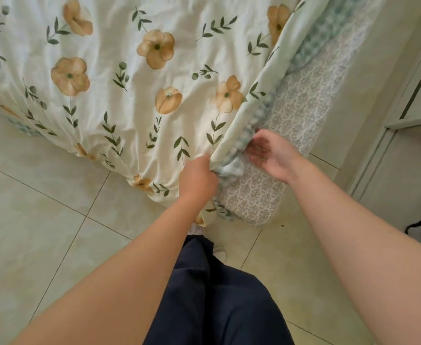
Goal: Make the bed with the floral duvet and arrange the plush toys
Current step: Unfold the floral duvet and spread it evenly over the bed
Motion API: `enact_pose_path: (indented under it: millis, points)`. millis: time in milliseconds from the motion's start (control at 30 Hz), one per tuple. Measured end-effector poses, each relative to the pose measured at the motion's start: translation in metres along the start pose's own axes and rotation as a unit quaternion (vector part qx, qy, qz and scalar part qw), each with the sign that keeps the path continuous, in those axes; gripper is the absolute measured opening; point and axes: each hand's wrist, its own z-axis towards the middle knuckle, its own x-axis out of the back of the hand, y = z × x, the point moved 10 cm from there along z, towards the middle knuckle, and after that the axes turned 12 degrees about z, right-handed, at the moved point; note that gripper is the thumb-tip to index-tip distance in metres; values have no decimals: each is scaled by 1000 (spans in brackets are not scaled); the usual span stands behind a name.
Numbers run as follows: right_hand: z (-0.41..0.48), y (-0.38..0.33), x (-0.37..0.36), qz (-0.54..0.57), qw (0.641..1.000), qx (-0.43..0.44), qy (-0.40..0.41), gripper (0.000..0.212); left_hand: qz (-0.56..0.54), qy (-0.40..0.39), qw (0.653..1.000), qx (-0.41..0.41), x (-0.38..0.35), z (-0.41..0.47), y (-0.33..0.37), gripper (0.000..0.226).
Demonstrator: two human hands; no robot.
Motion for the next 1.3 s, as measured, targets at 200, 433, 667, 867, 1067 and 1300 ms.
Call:
enact_pose_path:
  millis: [200,433,667,867,1067,1300]
  points:
    - [13,-11,-14,-29,999,-23,-30,40,10,50,999,-6,-4,-25,13,22]
    - [9,5,5,-41,991,-110,-70,42,-25,117,991,67,-5,-40,24,41]
    - [-35,0,46,-89,983,-140,-85,21,41,285,940,184,2,-59,33,22]
    - [-62,-27,68,-126,976,-117,-137,19,11,355,880,314,-34,-130,22,28]
    - [-41,-20,92,-236,958,-115,-114,15,-38,214,946,241,-114,-157,27,38]
    - [-4,-39,126,-569,821,-36,2,29,7,-51,983,179,-136,-113,44,36]
